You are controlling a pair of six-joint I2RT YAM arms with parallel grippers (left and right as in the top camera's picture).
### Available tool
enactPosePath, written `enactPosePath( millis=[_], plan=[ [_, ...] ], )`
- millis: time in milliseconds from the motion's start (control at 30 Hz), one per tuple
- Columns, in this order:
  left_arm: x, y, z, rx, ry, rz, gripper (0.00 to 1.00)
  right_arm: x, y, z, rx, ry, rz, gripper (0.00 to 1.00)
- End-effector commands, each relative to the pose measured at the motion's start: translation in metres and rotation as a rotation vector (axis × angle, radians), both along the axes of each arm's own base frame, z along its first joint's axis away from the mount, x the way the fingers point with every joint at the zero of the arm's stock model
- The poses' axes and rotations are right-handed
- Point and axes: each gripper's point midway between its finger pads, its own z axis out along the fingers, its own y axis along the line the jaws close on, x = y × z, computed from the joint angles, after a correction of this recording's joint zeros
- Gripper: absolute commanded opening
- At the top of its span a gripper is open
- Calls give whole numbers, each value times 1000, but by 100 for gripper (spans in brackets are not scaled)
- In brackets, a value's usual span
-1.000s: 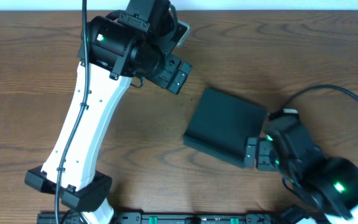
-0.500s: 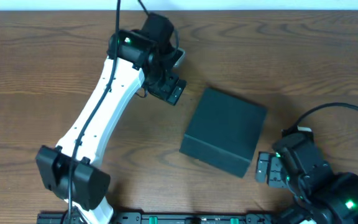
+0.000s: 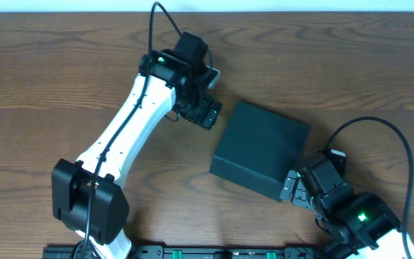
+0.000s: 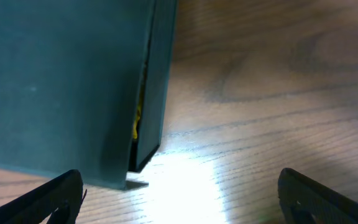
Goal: Pack container
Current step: 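Press the lid down onto the box with the left gripper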
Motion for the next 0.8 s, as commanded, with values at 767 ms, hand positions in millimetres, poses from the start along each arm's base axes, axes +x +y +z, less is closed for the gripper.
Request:
enactPosePath(
  millis=[767],
  plan=[
    [-81,-52,-49,-89,237,-102,96,1,1,-36,-60,120,-28,99]
  ],
)
